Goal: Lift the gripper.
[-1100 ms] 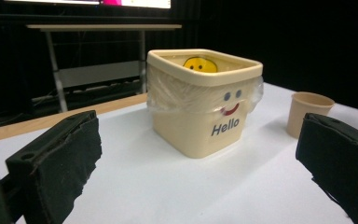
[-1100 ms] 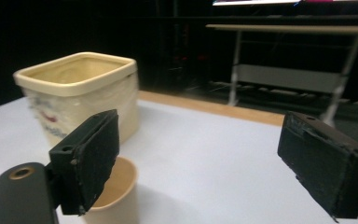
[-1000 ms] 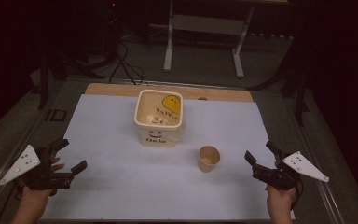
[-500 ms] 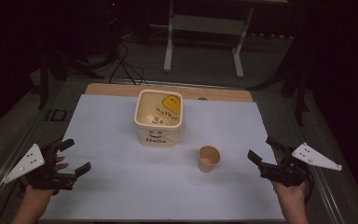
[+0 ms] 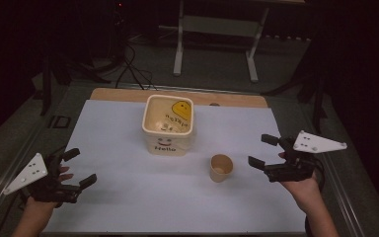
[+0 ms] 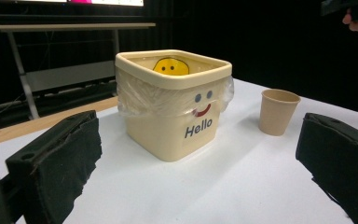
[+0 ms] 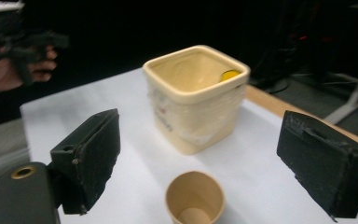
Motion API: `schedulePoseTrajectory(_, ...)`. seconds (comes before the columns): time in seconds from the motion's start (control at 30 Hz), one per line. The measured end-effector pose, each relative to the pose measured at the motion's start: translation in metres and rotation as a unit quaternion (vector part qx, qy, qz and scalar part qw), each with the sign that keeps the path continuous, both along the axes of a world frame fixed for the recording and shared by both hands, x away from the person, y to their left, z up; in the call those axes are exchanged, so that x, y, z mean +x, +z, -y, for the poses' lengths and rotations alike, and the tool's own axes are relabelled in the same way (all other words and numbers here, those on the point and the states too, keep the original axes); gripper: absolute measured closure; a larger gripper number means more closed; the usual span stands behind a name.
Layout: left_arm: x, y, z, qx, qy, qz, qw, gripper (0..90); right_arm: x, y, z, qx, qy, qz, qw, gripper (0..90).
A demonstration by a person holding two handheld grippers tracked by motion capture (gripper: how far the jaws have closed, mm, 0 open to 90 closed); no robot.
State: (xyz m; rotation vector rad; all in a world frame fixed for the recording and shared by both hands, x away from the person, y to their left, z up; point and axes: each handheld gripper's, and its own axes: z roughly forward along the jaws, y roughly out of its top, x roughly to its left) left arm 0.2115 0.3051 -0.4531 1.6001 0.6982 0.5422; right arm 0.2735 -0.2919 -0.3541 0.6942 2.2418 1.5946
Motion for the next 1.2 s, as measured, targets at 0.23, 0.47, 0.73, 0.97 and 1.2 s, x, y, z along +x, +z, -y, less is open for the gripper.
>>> schedulePoseTrajectory(0.23, 0.000, -0.001, 0.001, 0.003, -0.005, -0.002, 1.0000, 0.9, 0.011, -0.004, -0.020, -0.048, 0.081, -0.023, 0.9953, 15.6)
schedulePoseTrajectory(0.47, 0.000, -0.001, 0.002, 0.006, -0.008, -0.001, 0.9999, 0.9, 0.016, -0.012, -0.033, -0.079, 0.111, -0.035, 0.9901, 18.0)
schedulePoseTrajectory(0.73, 0.000, -0.001, 0.003, 0.008, -0.014, 0.000, 0.9999, 0.9, 0.026, -0.031, -0.050, -0.134, 0.154, -0.058, 0.9772, 25.1)
schedulePoseTrajectory(0.97, 0.000, -0.001, 0.004, 0.011, -0.015, 0.000, 0.9998, 0.9, 0.032, -0.043, -0.058, -0.166, 0.166, -0.070, 0.9695, 29.2)
schedulePoseTrajectory(1.2, 0.000, -0.002, 0.004, 0.011, -0.017, -0.001, 0.9998, 0.9, 0.037, -0.056, -0.067, -0.204, 0.174, -0.087, 0.9594, 33.8)
